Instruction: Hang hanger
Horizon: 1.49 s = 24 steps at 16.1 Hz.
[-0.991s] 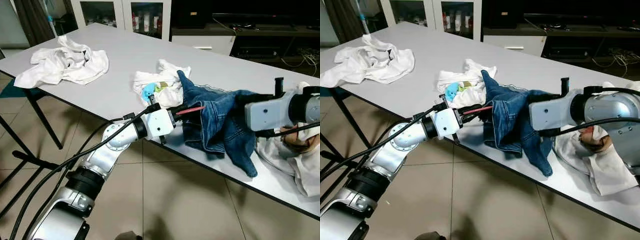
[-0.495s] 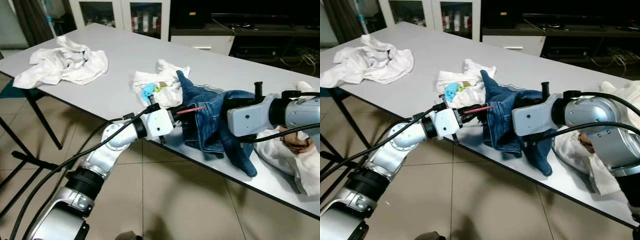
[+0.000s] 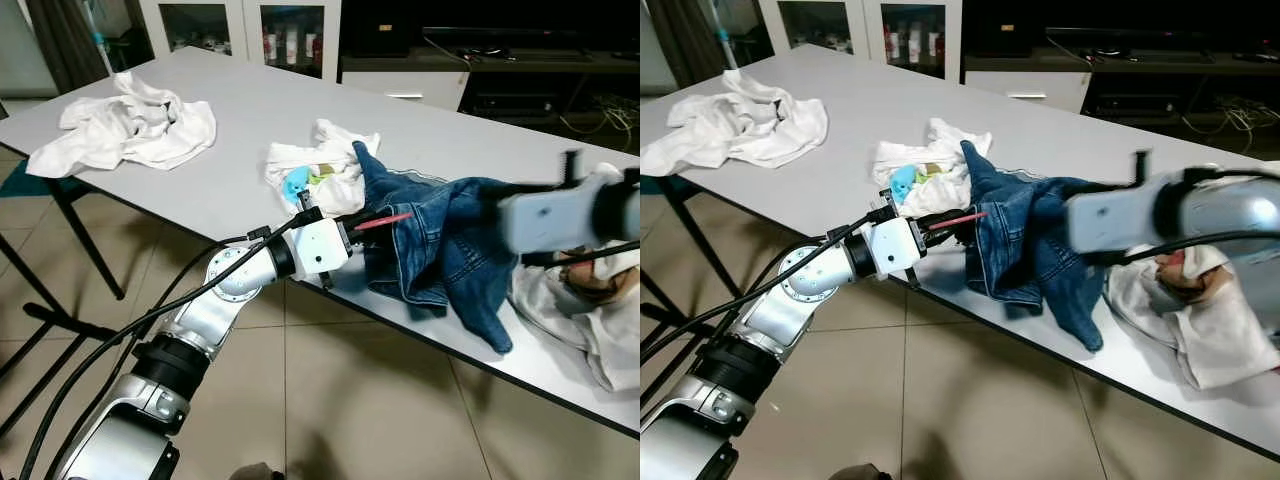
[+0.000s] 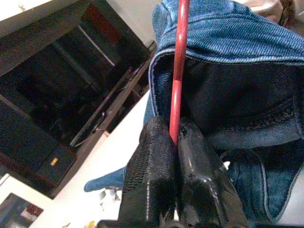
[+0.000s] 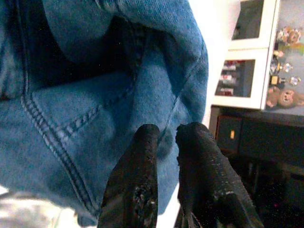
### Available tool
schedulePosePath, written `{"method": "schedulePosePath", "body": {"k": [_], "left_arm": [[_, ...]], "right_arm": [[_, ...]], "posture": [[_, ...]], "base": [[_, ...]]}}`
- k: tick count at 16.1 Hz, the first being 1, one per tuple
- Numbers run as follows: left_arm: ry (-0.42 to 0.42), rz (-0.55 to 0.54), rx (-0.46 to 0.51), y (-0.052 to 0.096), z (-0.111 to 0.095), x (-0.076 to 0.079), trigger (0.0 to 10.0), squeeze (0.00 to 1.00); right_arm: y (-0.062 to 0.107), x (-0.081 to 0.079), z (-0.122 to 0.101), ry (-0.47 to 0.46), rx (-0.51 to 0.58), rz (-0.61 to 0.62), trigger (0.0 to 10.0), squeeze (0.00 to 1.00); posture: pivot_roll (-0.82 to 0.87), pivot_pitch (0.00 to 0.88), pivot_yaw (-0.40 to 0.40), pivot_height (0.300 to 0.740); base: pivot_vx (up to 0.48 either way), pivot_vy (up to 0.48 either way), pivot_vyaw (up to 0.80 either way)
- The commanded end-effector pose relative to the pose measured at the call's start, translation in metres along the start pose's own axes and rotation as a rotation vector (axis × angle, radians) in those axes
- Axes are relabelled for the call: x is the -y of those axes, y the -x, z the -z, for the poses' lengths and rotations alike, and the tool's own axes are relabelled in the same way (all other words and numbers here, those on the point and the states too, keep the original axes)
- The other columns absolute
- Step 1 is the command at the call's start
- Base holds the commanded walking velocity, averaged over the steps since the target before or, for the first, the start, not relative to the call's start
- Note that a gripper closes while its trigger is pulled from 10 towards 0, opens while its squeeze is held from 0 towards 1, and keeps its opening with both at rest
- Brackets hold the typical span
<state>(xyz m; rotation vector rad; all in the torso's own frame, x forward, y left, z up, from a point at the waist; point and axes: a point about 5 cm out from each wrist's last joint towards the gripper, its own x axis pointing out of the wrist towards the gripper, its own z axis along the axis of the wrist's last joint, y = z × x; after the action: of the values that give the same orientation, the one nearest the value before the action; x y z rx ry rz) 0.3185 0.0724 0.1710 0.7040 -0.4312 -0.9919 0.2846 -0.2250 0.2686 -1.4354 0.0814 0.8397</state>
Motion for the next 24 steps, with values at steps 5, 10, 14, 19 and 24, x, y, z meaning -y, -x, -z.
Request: {"method": "schedulePosePath", "body": {"k": [5, 10, 14, 19, 24], "left_arm": [[-0.025, -0.003, 0.037, -0.006, -0.009, -0.003, 10.0, 0.00], [-0.030, -0.003, 0.035, -0.003, -0.009, -0.003, 10.0, 0.00], [-0.043, 0.014, 0.037, -0.005, -0.009, 0.001, 10.0, 0.00], [-0.040, 0.021, 0.029, -0.005, -0.007, 0.003, 10.0, 0.00], [-0.043, 0.033, 0.045, -0.011, -0.010, 0.002, 10.0, 0.00]], "right_arm": [[-0.015, -0.018, -0.002, -0.018, 0.032, -0.091, 10.0, 1.00], [-0.035, -0.021, 0.000, 0.056, -0.019, -0.071, 10.0, 0.00], [-0.040, -0.011, -0.006, 0.046, -0.011, 0.026, 10.0, 0.00], [-0.008, -0.014, -0.018, -0.033, 0.063, -0.032, 10.0, 0.45], [-0.018, -0.016, -0.014, -0.009, 0.026, -0.011, 10.0, 0.00]], "posture": [[0.00, 0.000, 0.016, 0.723], [0.01, 0.000, 0.015, 0.723], [0.01, 0.000, 0.017, 0.723], [0.00, 0.000, 0.024, 0.723], [-0.01, 0.000, 0.030, 0.723]], "base": [[0.000, 0.000, 0.00], [0.000, 0.000, 0.00], [0.000, 0.000, 0.00], [0.000, 0.000, 0.00], [0.000, 0.000, 0.00]]}}
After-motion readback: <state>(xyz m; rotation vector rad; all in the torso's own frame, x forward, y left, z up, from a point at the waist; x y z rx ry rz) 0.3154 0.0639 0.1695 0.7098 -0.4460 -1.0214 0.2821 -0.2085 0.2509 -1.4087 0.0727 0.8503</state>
